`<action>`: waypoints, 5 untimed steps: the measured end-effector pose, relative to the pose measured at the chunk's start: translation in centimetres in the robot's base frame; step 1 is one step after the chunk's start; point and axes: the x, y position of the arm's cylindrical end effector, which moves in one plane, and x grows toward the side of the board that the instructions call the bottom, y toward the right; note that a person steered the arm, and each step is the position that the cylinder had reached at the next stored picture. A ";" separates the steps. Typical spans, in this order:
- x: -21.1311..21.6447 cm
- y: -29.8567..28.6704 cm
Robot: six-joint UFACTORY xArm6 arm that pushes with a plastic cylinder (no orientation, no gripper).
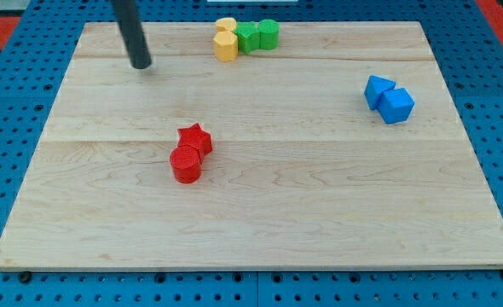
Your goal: Keep arm in between green blocks and blue blocks
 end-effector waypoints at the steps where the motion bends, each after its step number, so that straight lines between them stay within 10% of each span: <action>1: 0.0 1.6; 3: 3.4 12.6; 5: -3.2 27.1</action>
